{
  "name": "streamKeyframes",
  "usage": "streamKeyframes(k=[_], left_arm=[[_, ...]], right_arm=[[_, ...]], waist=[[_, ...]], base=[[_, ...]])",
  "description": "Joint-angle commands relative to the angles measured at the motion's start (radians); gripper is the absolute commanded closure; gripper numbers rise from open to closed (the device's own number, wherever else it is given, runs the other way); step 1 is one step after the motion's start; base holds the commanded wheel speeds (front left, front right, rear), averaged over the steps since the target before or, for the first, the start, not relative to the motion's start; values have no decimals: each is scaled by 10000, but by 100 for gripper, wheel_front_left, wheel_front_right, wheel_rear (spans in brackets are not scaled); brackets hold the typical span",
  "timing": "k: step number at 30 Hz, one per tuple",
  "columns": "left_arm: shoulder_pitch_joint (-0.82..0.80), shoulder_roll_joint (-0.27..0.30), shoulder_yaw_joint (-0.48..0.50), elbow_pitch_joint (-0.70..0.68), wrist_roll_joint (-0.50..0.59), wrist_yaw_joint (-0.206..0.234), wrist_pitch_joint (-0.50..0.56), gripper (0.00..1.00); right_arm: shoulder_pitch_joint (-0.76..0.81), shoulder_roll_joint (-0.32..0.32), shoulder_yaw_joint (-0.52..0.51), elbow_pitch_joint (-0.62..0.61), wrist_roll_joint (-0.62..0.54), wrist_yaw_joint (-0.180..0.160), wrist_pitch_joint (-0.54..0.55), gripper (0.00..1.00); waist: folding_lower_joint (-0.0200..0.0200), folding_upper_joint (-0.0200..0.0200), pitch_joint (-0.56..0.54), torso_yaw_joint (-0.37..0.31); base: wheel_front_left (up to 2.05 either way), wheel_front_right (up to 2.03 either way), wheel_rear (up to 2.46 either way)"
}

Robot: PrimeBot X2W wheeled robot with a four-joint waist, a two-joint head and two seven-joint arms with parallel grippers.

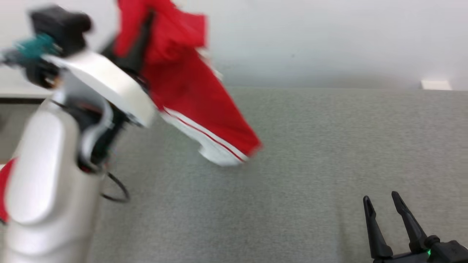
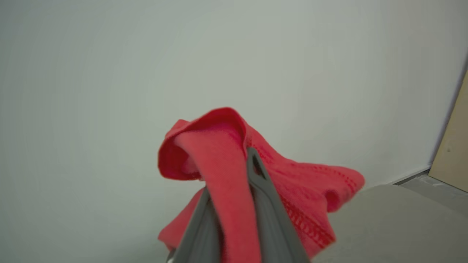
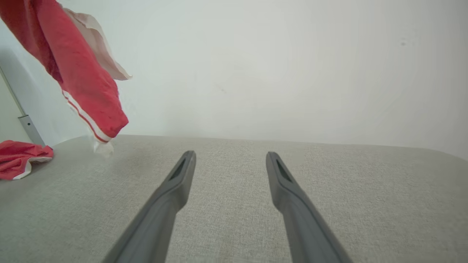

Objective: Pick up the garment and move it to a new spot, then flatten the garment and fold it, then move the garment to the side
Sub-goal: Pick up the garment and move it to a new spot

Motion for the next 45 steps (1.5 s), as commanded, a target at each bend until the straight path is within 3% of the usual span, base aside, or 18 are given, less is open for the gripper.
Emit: streamKeyframes(k=[1,6,10,17,23,24,25,26,27,32,36,41,45], left_arm=[[492,-285,-172,-523,-249,37,170,100],[1837,-1408,-1292,-1776,-643,319,637,100],[2531,-2041,-2279,-1526,-459,542,529,100],[2701,-2453,-3850,1327,-269,930,-983,100],[2193,-2467,-5240,3877,-975,1235,-2898,100],[2137,-2471,-5488,4189,-1124,1287,-3220,94],[2137,-2471,-5488,4189,-1124,1287,-3220,94],[2097,-2469,-5740,4524,-1244,1341,-3488,63],[2057,-2471,-6002,4824,-1386,1383,-3653,1],[1836,-2471,-6895,5463,-2012,1549,-4511,0],[1952,-2474,-7043,5399,-2110,1995,-5356,0],[2730,-2182,-6434,4876,-1712,2753,-5711,0],[3879,-1690,-5468,3464,-1248,3332,-5705,0]], right_arm=[[159,16,-56,-53,84,-21,7,0],[275,149,23,-87,79,-21,6,0],[238,214,126,-92,86,-21,6,0],[19,249,467,5,127,-21,5,0],[-42,285,563,64,166,-21,7,0],[-29,288,539,74,170,-21,5,0],[-29,288,539,74,170,-21,5,0],[-9,294,536,88,172,-21,5,0],[11,296,546,97,161,-21,5,0],[129,266,378,116,103,-21,5,0],[304,145,103,-46,-35,-21,6,0],[730,-6,-354,-230,-194,-21,6,0],[985,-156,-822,-339,-388,-21,6,0]], waist=[[3,-1,-324,-417],[3,-1,-377,-1029],[3,-1,-297,-1580],[3,-1,-28,-2663],[3,-1,136,-3335],[3,-1,140,-3369],[3,-1,140,-3369],[3,-1,131,-3399],[3,-1,128,-3420],[3,-1,-27,-3262],[3,-1,-307,-2897],[3,-1,-861,-2264],[3,-1,-1112,-1672]], base=[[0,0,0],[0,0,0],[0,0,0],[0,0,0],[0,0,0],[0,0,0],[0,0,0],[0,0,0],[0,0,0],[0,0,0],[0,0,0],[0,0,0],[0,0,0]])
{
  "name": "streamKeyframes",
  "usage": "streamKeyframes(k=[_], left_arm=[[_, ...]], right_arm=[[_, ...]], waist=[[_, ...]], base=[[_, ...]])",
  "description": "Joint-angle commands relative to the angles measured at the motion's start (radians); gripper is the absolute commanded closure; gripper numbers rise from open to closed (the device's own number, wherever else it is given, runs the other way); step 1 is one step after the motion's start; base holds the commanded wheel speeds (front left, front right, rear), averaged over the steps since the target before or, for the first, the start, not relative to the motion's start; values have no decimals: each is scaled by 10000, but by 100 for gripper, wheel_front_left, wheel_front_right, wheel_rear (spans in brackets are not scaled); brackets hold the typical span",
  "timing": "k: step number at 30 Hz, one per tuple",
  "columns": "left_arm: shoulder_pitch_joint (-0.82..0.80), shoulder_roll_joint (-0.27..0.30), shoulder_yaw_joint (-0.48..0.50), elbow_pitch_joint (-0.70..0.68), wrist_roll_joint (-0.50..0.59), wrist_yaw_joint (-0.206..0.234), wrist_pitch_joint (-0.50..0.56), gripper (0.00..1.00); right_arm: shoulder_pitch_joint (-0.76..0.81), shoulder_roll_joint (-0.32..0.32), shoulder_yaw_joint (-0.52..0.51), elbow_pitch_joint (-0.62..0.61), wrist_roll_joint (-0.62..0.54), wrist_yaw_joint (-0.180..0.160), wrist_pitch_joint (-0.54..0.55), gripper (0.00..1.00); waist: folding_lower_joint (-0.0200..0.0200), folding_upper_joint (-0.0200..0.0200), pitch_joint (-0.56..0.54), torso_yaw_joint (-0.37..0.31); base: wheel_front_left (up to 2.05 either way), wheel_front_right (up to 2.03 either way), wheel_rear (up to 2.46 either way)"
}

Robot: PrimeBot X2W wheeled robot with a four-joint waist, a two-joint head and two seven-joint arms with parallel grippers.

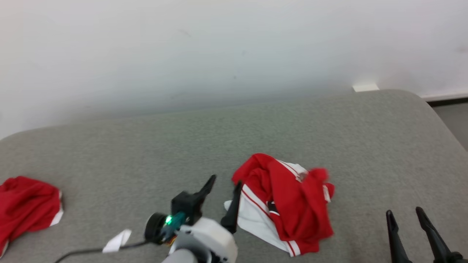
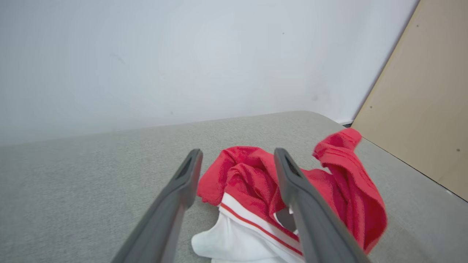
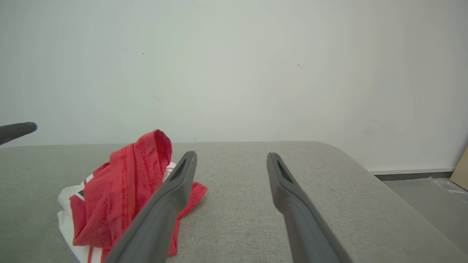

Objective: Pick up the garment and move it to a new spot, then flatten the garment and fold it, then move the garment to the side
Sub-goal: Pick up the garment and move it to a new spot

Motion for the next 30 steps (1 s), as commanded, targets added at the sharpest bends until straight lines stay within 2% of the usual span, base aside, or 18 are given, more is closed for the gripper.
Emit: streamKeyframes(k=[1,3,5,11,20,30], left_arm=[[472,153,168,-243,230,117,-12,0],[1421,582,792,-1148,817,374,-12,0],[2047,777,1185,-1535,1048,466,-13,0],[3712,952,2438,-2406,1647,293,-13,0],[5626,423,4146,-3038,2559,-493,-14,0],[5898,-286,5198,-3059,3407,-1406,-15,0]], right_arm=[[153,-90,-95,-38,-89,-21,5,0],[305,-89,-427,-1,-237,-21,6,0],[385,-53,-598,54,-334,-21,5,0],[565,64,-935,330,-444,-21,6,0],[736,245,-1066,845,-538,-21,6,0],[619,321,-896,953,-509,-21,6,0]], waist=[[1,0,-281,483],[1,0,-393,976],[1,0,-437,1262],[1,0,-579,1866],[1,0,-814,2123],[1,0,-722,2133]], base=[[0,0,0],[0,0,0],[0,0,0],[0,0,0],[0,0,0],[0,0,0]])
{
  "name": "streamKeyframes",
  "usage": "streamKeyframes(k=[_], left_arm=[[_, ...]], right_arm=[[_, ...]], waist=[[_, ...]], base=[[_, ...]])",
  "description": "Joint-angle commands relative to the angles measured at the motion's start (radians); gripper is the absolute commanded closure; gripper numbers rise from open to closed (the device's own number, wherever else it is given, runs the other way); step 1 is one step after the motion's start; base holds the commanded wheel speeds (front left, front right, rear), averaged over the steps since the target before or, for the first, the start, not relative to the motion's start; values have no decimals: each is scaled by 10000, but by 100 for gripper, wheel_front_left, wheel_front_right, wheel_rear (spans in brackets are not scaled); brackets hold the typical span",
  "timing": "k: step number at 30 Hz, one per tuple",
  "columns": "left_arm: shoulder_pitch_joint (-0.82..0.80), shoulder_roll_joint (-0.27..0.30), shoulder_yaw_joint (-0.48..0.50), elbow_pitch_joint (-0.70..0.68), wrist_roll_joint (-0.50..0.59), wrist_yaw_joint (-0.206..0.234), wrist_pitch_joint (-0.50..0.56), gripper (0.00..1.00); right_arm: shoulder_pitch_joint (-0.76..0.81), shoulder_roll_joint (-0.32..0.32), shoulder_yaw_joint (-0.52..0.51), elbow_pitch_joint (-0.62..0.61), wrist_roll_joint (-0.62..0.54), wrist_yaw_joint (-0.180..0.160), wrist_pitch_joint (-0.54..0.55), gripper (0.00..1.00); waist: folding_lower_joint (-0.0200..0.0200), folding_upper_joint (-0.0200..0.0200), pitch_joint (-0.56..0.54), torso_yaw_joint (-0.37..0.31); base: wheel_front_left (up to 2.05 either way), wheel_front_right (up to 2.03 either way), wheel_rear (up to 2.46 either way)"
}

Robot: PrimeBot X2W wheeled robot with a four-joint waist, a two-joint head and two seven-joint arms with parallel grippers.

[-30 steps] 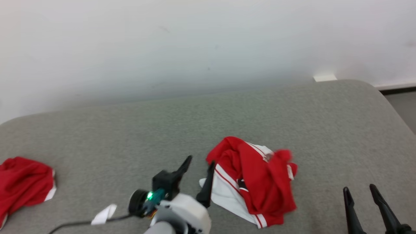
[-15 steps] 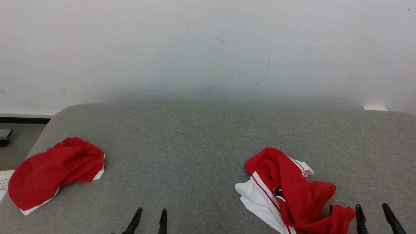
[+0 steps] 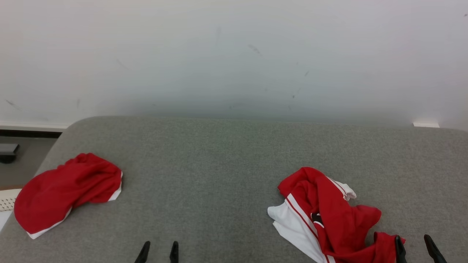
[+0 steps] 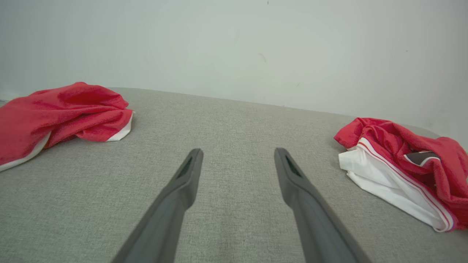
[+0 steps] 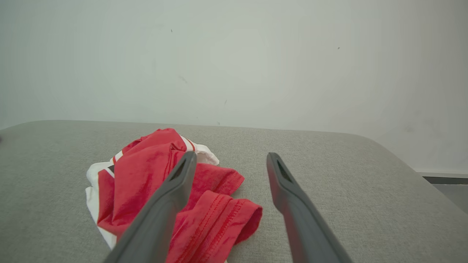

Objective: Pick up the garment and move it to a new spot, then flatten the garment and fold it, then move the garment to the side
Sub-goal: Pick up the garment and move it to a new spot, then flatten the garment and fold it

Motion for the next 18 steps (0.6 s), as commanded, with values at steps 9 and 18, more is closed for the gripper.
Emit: streamKeyframes(k=[9,18], left_arm=[[-551,-338,165,444,505,-699,-5,0],[-3052,-467,-1130,3083,391,-1378,351,0]], right_arm=[[-332,-100,317,1,120,-21,5,0],[-649,-195,633,-81,272,-21,5,0]], waist=[[0,0,255,-482],[0,0,699,-1811]], base=[[0,0,0],[0,0,0]])
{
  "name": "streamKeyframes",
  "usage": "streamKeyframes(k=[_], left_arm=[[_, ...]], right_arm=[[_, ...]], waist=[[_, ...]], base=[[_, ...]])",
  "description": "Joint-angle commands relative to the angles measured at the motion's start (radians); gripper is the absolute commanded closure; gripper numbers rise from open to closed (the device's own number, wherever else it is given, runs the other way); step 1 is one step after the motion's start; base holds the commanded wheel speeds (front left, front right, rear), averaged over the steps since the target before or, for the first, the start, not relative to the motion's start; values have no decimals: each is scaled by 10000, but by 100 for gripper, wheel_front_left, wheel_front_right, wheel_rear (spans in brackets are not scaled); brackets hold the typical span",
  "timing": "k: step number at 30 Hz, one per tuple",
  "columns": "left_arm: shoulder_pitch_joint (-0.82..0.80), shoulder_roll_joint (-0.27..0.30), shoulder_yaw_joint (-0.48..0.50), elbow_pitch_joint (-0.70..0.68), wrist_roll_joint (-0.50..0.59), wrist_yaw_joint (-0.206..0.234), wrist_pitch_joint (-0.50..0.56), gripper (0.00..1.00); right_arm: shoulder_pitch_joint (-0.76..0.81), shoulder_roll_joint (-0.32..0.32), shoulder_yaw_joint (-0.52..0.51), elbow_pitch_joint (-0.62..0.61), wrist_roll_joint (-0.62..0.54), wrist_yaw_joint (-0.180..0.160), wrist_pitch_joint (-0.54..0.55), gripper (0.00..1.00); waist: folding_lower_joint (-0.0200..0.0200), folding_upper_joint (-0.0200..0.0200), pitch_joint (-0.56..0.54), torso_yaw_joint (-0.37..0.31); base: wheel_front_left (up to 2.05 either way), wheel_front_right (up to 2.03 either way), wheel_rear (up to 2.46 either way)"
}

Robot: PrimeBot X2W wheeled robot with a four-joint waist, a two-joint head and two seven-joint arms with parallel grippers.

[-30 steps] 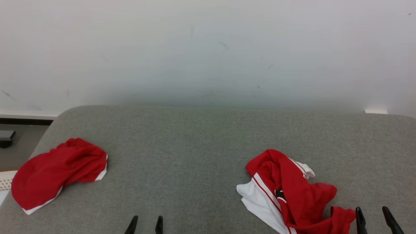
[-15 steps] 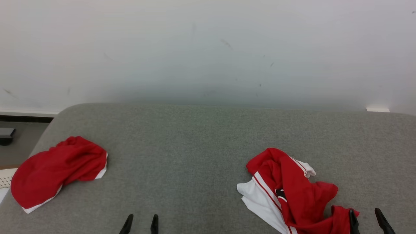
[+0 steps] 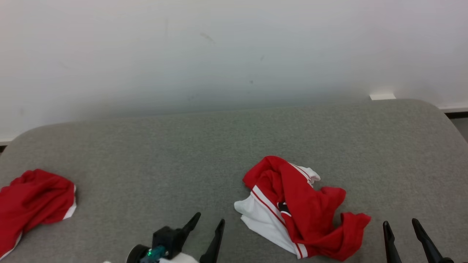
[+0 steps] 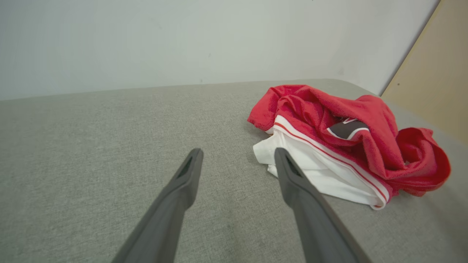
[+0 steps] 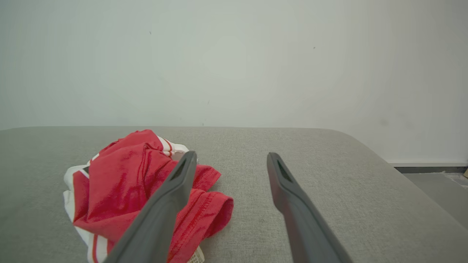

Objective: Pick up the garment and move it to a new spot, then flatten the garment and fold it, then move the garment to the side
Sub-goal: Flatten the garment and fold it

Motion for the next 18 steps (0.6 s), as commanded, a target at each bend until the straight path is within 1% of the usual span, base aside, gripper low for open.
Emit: streamKeyframes(k=[1,4,8,9,10,11,15,17,18], left_arm=[[-530,19,-91,511,-186,-55,168,0],[-1444,14,-356,1596,-459,-144,572,0],[-2597,7,-595,2884,-783,-183,844,0],[-2597,7,-595,2884,-783,-183,844,0],[-3113,7,-728,3396,-1061,-264,953,0],[-3113,7,-728,3396,-1061,-264,953,0],[-3955,5,-1151,4297,-1379,-422,1141,0],[-4226,5,-1416,4593,-1725,-529,1250,0],[-4351,5,-1771,4805,-2141,-586,1413,0]], right_arm=[[-58,-36,16,-16,140,-21,7,0],[-161,-53,145,-10,161,-21,8,0],[-407,-81,214,-57,205,-21,7,0],[-407,-81,214,-57,205,-21,7,0],[-501,-112,215,-68,190,-21,7,0],[-501,-112,215,-68,190,-21,7,0],[-661,-174,207,-75,213,-21,7,0],[-697,-197,224,-73,199,-21,7,0],[-717,-218,209,-74,216,-21,7,0]], waist=[[-1,0,290,-499],[-1,0,577,-847],[-1,0,1061,-1218],[-1,0,1061,-1218],[-1,0,1261,-1313],[-1,0,1261,-1313],[-1,0,1582,-1377],[-1,0,1674,-1380],[-1,0,1729,-1354]], base=[[0,0,0],[0,0,0],[0,0,0],[0,0,0],[0,0,0],[0,0,0],[0,0,0],[0,0,0],[0,0,0]])
